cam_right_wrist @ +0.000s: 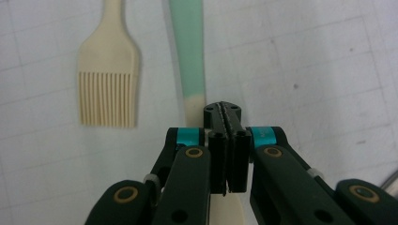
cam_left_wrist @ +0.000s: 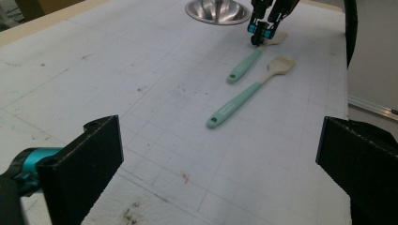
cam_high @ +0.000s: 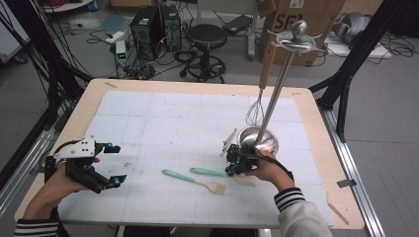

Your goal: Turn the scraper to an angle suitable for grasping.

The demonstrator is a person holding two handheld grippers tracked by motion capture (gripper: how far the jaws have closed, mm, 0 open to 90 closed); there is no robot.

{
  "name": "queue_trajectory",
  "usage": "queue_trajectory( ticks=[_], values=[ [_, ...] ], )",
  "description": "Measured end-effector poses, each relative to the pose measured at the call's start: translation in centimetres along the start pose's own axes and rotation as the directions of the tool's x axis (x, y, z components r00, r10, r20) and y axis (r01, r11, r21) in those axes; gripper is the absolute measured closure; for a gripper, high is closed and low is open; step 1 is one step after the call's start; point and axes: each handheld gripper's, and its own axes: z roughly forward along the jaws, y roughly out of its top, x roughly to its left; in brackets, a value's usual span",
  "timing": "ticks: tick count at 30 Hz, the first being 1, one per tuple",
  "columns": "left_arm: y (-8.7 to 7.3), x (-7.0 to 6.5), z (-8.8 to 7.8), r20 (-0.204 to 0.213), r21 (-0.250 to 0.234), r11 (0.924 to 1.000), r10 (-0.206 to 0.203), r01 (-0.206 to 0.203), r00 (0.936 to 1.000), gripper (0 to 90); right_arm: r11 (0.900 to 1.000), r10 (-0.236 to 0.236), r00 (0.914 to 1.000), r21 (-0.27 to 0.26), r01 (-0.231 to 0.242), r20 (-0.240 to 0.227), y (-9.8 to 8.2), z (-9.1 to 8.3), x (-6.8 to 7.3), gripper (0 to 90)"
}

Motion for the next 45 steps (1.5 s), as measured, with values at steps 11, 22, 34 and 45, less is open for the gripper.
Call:
queue_trajectory(
  ticks=[11,22,34,45],
  values=[
    [0.0,0.0,0.2,0.000,0.009,0.9999,0.005,-0.005,1.0000,1.6,1.000,0.021,0.9997,0.003,-0.021,-0.013,-2.4,-0.9,1.1,89.0],
    [0.0,0.0,0.2,-0.001,0.010,0.9999,0.006,-0.006,1.0000,1.7,1.000,0.018,0.9997,0.017,-0.018,-0.015,-4.1,-1.5,1.8,89.0],
    [0.1,0.1,0.1,0.001,0.003,1.0000,0.005,-0.005,1.0000,1.7,0.994,0.044,0.9987,-0.098,-0.046,-0.027,-5.0,-4.3,2.2,74.7],
    [0.1,0.2,0.0,-0.003,0.000,1.0000,0.004,-0.004,1.0000,1.7,0.984,-0.004,0.9993,-0.177,-0.003,-0.036,-4.1,-7.4,3.3,20.4]
  ],
)
